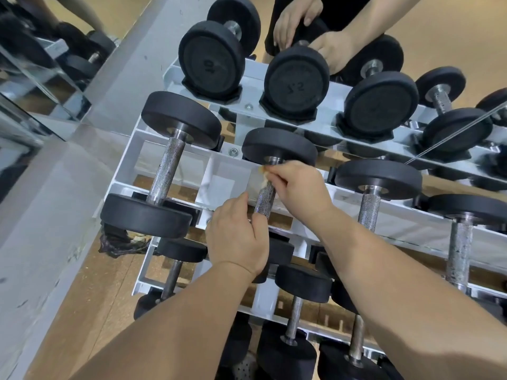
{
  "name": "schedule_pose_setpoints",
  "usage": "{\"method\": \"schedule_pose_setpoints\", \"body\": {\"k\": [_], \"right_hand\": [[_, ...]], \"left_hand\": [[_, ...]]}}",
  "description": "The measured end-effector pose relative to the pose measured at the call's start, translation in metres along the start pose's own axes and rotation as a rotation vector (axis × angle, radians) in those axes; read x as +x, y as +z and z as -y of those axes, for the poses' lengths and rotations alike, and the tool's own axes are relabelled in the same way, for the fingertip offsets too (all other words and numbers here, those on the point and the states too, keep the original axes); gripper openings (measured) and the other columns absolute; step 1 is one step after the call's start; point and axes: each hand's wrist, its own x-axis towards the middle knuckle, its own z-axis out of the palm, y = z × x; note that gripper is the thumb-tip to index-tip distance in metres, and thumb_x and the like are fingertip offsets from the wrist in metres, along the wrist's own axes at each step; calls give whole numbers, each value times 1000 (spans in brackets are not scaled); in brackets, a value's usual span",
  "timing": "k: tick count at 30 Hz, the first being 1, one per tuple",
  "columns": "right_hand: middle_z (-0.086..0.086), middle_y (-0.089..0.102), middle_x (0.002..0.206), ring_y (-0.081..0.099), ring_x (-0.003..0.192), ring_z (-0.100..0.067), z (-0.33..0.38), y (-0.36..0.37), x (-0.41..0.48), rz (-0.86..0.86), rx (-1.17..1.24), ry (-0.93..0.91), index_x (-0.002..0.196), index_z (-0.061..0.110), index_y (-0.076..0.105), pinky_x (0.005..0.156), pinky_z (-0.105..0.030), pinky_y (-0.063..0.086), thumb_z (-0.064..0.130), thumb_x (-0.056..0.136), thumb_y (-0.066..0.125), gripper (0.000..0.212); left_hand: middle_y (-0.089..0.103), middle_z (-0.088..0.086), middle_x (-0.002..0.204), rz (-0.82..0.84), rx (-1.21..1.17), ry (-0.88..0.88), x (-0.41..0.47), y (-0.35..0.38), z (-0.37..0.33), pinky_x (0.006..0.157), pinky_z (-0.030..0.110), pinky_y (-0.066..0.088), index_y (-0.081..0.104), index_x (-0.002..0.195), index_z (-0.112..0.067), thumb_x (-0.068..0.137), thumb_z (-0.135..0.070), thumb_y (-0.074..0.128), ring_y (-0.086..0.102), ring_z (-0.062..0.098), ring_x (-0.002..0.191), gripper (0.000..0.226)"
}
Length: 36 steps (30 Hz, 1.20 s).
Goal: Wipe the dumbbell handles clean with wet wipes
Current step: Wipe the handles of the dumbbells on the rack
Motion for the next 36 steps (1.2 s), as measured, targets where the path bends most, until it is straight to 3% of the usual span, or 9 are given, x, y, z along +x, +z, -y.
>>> {"method": "schedule_pose_setpoints", "body": {"k": [2, 7, 11, 14, 19, 26, 30, 32, 36], "right_hand": [[-5, 71, 85, 67, 81, -28, 3, 1, -6, -18, 20, 43, 106, 17, 77, 73, -38, 56, 21, 92, 66, 18], [1, 75, 86, 67, 78, -18, 16, -7, -39, 277, 117, -183, 103, 17, 77, 70, -20, 45, 11, 86, 72, 19], [-5, 75, 91, 70, 84, -27, 2, -3, -7, 43, 39, -35, 104, 18, 77, 78, -35, 56, 20, 91, 65, 18], [-3, 75, 98, 69, 91, -23, 0, 0, -7, -44, 67, 142, 109, 20, 76, 85, -38, 55, 22, 94, 63, 20], [3, 77, 97, 70, 88, -15, 18, -6, -51, 236, 176, -65, 108, 19, 77, 81, -28, 54, 11, 91, 69, 21], [-5, 63, 89, 61, 82, -21, 14, -3, -9, 31, 14, 130, 100, 17, 78, 78, -29, 49, 11, 89, 64, 19], [3, 56, 80, 52, 69, -11, 25, -4, -29, 168, 17, 20, 86, 15, 74, 65, -25, 45, 23, 84, 74, 8], [8, 53, 80, 49, 68, -7, 27, -6, -30, 277, 2, -34, 91, 18, 71, 64, -22, 42, 24, 87, 73, 7], [8, 60, 73, 55, 67, -10, 27, -11, -14, 202, 25, 59, 105, 19, 65, 68, -24, 47, 14, 83, 74, 24]], "left_hand": [[63, 5, 127, 6, 10, -3, 1, 0, 0, 101, 43, 40, 57, 138, -13, 83, -48, 19, 54, 27, 118, 76], [64, 4, 121, -6, -8, 0, -1, -1, 0, 99, 43, 41, 61, 130, -13, 82, -47, 20, 54, 27, 115, 71], [65, 5, 116, -25, -16, 13, -2, -1, -1, 98, 45, 41, 62, 124, -13, 83, -47, 22, 55, 27, 110, 67], [61, 4, 129, 3, 6, 6, -2, -1, 0, 102, 42, 39, 55, 139, -14, 85, -48, 21, 51, 24, 119, 73], [52, 5, 143, 40, 8, -18, -1, -2, 2, 107, 44, 37, 42, 150, -16, 88, -43, 31, 44, 25, 131, 68], [39, 1, 152, 31, -219, -92, -5, -5, 22, 114, 36, 30, 37, 153, -19, 98, -48, 51, 33, 20, 140, 63], [49, 4, 146, -10, -149, -151, -10, 9, 31, 112, 41, 35, 44, 149, -16, 91, -59, 56, 42, 24, 135, 73], [54, 5, 141, -42, -160, -132, -9, 13, 31, 111, 42, 37, 49, 146, -15, 85, -58, 54, 46, 25, 130, 74], [59, 4, 134, -50, -176, -105, -9, 10, 32, 108, 42, 41, 53, 142, -15, 80, -55, 50, 50, 25, 125, 74]]}}
